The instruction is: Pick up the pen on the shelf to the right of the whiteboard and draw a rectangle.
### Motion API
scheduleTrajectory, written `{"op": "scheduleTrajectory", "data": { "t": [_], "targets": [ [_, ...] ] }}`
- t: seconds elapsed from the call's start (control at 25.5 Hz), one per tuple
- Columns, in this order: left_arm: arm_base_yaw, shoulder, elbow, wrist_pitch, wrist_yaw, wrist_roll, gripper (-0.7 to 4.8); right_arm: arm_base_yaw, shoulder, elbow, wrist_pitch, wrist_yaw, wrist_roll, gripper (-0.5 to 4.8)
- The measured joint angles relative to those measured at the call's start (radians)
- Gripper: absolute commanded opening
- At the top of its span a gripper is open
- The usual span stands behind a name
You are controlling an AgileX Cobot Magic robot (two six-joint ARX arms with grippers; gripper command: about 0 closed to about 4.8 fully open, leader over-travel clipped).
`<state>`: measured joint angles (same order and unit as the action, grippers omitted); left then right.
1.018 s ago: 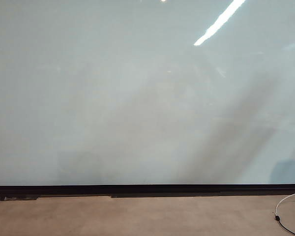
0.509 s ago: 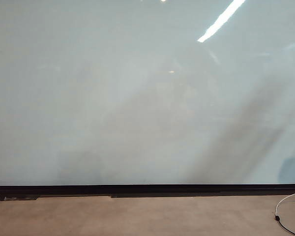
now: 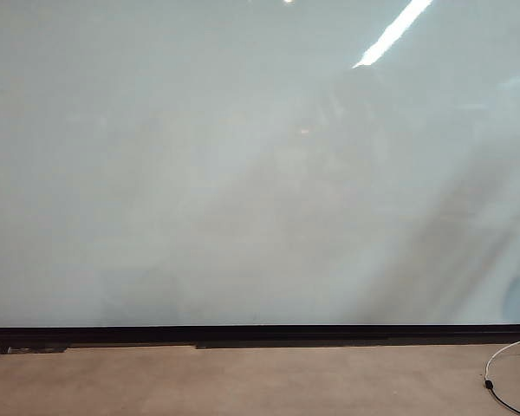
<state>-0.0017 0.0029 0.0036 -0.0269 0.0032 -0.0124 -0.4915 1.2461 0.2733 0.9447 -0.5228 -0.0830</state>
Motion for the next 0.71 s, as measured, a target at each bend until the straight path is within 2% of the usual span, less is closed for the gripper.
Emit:
{"op": "scheduleTrajectory", "data": {
  "t": [0.71],
  "targets": [
    [0.0, 0.0, 0.0, 0.0, 0.0, 0.0, -0.04, -0.008, 0.271, 0.093, 0.148, -0.015, 0.0, 1.72]
  ]
}}
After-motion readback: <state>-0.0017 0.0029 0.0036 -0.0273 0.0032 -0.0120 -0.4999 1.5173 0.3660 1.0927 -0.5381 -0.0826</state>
